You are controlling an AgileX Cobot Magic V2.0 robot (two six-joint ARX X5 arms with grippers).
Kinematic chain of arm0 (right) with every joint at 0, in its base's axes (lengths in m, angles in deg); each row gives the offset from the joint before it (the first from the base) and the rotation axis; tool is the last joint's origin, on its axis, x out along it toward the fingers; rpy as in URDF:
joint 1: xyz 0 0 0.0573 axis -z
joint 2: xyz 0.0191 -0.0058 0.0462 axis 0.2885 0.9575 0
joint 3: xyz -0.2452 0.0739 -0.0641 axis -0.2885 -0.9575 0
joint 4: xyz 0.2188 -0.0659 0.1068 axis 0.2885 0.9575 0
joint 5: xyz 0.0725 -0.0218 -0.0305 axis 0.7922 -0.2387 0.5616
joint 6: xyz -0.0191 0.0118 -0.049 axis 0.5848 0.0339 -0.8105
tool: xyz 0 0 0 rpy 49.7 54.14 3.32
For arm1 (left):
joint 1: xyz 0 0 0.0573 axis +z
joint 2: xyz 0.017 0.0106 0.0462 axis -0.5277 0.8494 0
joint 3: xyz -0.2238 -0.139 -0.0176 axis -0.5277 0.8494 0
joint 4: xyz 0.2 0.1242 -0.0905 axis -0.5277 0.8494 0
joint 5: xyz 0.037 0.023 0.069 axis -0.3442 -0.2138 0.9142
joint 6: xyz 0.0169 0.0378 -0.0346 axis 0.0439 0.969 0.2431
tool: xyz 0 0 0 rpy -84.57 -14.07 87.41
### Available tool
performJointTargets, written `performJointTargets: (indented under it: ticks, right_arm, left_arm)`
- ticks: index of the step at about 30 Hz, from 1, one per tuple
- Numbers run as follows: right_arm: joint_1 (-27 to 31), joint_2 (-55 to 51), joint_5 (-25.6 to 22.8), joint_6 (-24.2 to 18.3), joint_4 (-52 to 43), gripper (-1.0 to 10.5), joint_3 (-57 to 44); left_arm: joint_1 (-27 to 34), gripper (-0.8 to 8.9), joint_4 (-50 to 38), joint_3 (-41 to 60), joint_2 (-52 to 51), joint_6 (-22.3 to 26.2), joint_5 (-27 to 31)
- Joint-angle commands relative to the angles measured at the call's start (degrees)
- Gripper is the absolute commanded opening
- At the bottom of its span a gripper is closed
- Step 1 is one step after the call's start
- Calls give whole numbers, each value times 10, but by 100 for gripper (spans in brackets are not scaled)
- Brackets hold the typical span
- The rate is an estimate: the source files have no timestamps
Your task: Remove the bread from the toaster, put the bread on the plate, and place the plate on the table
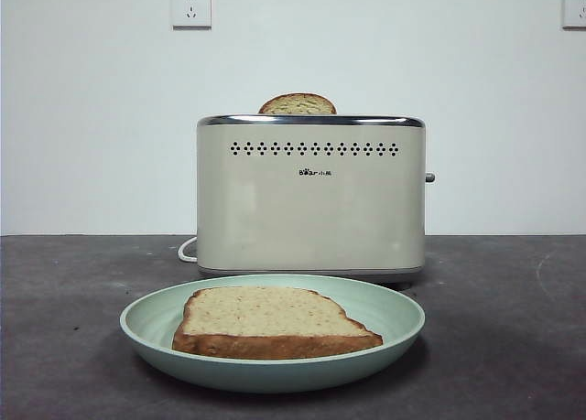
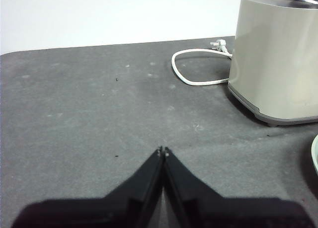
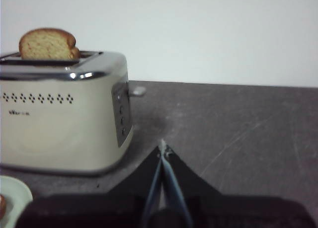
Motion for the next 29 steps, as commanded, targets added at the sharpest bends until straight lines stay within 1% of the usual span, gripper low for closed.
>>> performJointTargets:
  ticks: [1, 5, 7, 12, 14, 16, 29]
  right_arm:
    - [-1, -11, -2, 28, -15, 2, -29]
    - [-1, -11, 0, 46, -10, 2, -56]
    - [-1, -11, 0, 45, 15, 2, -56]
    - [0, -11, 1, 41, 37, 2, -56]
    - [0, -11, 0, 51, 37, 2, -56]
    - [0, -11, 0, 71, 35, 2, -56]
    - [0, -11, 0, 70, 35, 2, -56]
  left_arm:
    - [2, -4, -3, 7, -2, -4, 0]
    - [2, -4, -3, 7, -1, -4, 0]
    - [2, -4, -3, 7, -2, -4, 0]
    - [2, -4, -3, 7, -1, -4, 0]
    - [2, -4, -3, 7, -1, -4, 0]
    - [2, -4, -3, 7, -1, -4, 0]
    - [2, -4, -3, 7, -1, -4, 0]
